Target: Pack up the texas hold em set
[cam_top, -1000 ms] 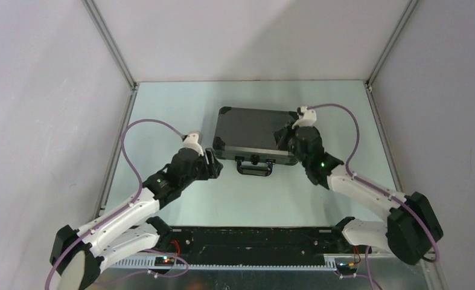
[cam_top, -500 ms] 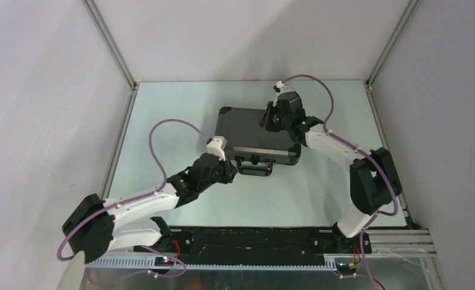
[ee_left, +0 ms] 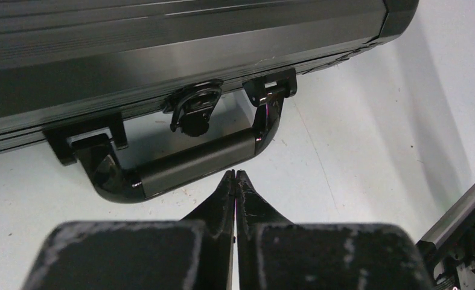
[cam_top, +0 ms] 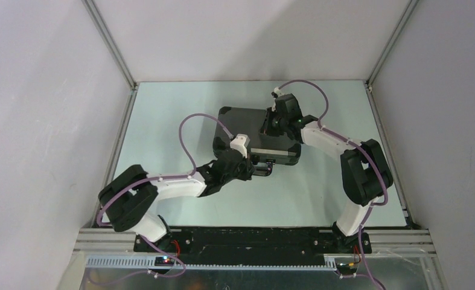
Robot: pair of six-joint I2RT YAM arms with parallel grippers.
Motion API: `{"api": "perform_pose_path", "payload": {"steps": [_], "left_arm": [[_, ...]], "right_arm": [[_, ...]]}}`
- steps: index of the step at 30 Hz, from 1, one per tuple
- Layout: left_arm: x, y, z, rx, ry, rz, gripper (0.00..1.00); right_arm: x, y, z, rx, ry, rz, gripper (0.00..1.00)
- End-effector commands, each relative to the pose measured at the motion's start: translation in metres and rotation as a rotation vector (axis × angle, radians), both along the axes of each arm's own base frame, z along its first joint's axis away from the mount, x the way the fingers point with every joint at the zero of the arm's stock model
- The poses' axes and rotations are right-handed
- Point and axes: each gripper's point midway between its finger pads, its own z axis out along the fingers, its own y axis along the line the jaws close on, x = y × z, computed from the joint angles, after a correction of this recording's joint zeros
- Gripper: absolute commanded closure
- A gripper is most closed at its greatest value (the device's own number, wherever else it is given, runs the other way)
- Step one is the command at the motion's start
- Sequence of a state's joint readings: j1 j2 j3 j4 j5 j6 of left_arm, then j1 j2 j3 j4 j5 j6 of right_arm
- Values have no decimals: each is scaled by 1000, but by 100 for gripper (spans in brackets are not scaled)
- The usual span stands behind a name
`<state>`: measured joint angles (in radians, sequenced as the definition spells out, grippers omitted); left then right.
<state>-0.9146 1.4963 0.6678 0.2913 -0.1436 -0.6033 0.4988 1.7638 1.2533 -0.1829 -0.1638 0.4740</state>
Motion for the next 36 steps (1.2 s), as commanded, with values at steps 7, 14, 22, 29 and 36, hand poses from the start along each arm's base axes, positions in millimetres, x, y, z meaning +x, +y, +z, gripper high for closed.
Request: {"api": "perform_pose_path", "payload": {"steps": [7, 14, 22, 29, 36], "left_arm": [[21, -21, -1, -13, -17, 53, 100], [27, -7, -17, 72, -11, 135, 100], [41, 3, -18, 148, -30, 210, 100], [42, -6, -17, 142, -28, 184, 100], [42, -9, -28, 164, -13, 175, 100]], "right_arm": [[-6, -18, -15, -81, 69, -23, 100], [-9, -21, -16, -85, 75, -16, 100], [-12, -19, -21, -80, 87, -5, 100], [-12, -22, -23, -82, 90, -8, 100], [-11, -22, -25, -82, 93, -8, 100]]}}
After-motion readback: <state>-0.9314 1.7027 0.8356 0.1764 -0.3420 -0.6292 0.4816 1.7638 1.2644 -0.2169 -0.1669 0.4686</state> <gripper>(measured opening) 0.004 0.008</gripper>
